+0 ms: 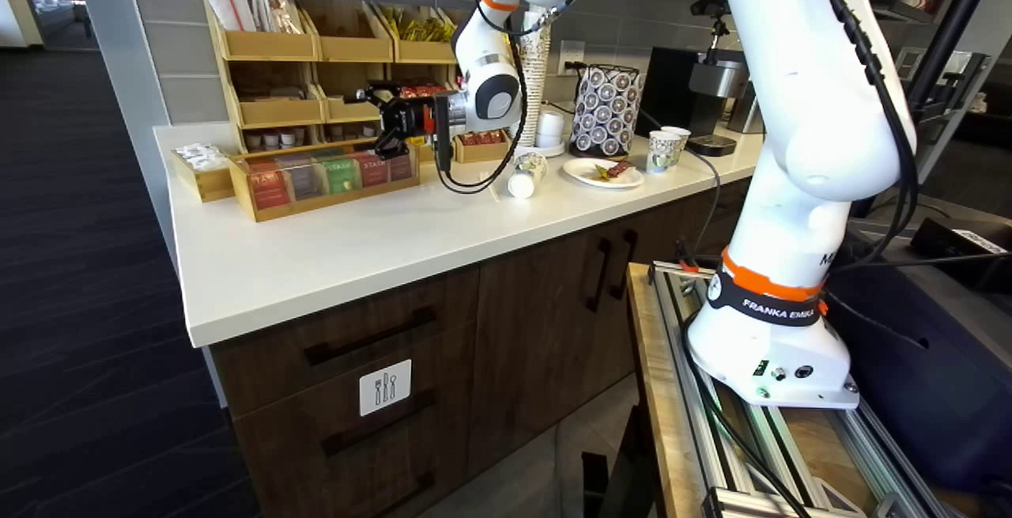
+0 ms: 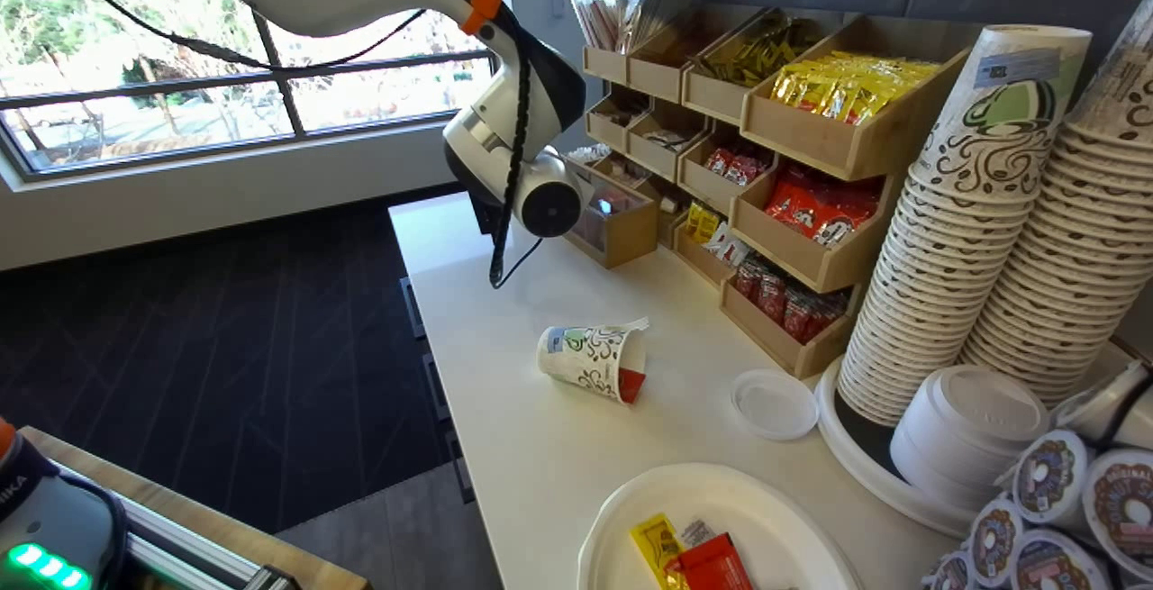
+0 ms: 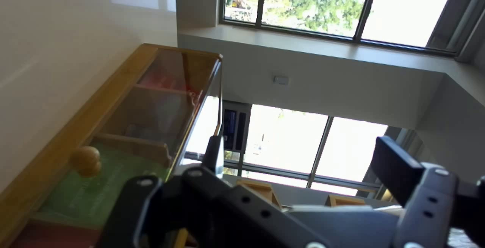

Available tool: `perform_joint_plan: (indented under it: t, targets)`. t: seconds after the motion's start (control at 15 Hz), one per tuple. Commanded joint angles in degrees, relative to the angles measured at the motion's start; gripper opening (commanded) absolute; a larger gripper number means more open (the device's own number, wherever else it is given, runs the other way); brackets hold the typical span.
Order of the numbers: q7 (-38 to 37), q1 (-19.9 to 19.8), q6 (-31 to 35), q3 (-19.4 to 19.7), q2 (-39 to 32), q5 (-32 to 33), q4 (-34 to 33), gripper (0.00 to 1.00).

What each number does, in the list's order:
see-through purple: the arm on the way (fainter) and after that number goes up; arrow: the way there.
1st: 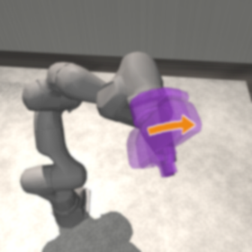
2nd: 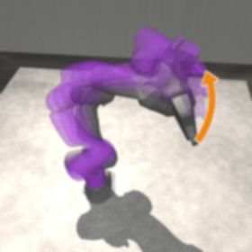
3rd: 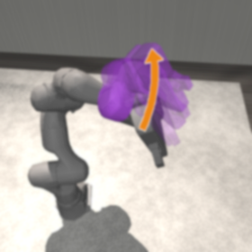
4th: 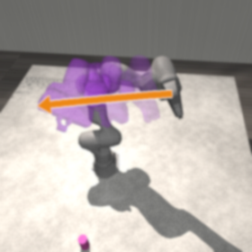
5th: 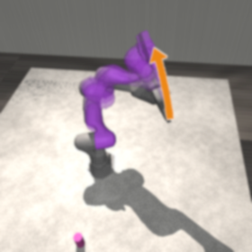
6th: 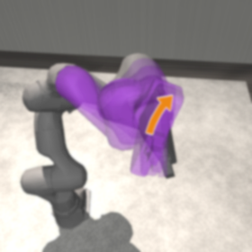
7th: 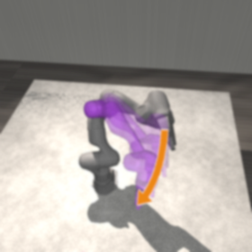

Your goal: Open then close the lid of the rack

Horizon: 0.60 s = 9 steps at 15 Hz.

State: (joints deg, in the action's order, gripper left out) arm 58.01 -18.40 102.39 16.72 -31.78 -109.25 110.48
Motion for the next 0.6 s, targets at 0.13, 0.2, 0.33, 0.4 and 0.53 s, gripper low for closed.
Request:
perform_joint_plan:
  t: [0.13, 0.2, 0.33, 0.4, 0.53]
  targets:
    - [-1.95, 1.35, 4.77, 0.70, -0.07, 4.62, 1.86, 1.00]
    - [-2.07, 1.41, 5.89, 0.52, -0.42, 4.40, 1.80, 1.00]
    - [-1.91, 1.41, 7.58, 0.14, -1.40, 3.40, 1.22, 1.00]
    - [-1.97, 1.42, 8.20, 0.00, -1.88, 3.20, 0.93, 1.00]
    - [-2.09, 1.47, 9.08, -0.27, -2.65, 2.80, 0.59, 1.00]
